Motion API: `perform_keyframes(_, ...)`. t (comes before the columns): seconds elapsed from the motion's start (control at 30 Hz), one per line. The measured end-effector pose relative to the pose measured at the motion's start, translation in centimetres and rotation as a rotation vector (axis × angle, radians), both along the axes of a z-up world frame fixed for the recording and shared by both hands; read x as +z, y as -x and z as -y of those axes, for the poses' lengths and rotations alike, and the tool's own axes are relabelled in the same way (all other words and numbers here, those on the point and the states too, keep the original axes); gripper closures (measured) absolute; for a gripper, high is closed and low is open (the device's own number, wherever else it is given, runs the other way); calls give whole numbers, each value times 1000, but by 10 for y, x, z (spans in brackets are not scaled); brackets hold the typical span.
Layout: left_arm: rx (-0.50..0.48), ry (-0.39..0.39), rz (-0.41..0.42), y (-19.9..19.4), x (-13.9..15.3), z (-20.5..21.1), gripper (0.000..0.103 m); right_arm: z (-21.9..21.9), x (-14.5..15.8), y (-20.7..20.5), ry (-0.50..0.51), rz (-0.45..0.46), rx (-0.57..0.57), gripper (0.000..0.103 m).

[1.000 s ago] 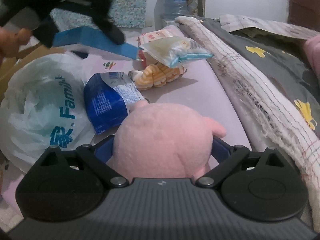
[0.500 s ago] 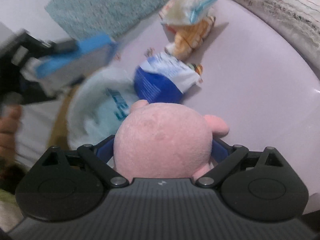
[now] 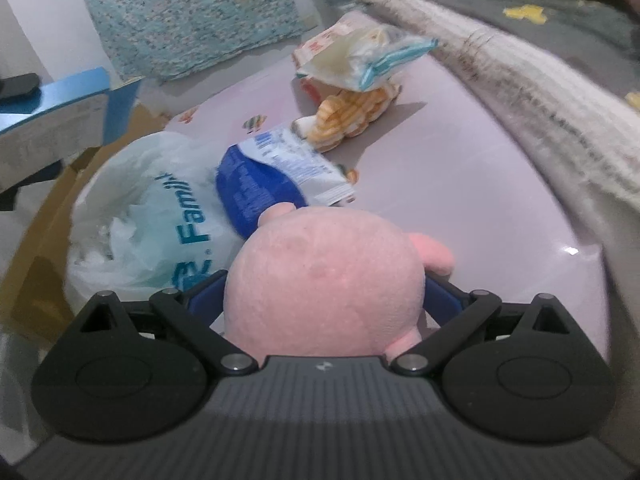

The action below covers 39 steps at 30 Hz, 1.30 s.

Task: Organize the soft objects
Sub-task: 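Lift the bandage box with the left tool while the right tool lifts the plush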

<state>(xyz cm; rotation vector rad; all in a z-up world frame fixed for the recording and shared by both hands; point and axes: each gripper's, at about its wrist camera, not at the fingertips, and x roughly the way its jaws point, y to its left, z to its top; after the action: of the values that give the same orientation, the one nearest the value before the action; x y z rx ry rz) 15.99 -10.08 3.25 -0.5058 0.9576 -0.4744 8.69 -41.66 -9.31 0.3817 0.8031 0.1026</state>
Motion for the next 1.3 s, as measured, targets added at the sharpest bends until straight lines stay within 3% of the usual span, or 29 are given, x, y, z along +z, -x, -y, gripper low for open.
perform_keyframes(0.33,30,22,16,12,1,-21,28,-50,14,19,383,112,102,1)
perform_keyframes(0.63,48,57,16,19,0,-38,28,-95,15,31,652,173,239,1)
perform_keyframes(0.93,63,103,42,26,12,-56,28,-104,1,25,754,145,222,7)
perform_keyframes(1.07,65,102,46,30,12,-58,28,-86,10,23,589,133,161,11)
perform_keyframes(1.2,67,100,40,30,9,-59,28,-39,16,17,97,73,125,11)
perform_keyframes(1.3,68,98,35,30,8,-59,28,-2,-3,6,-320,-22,111,9)
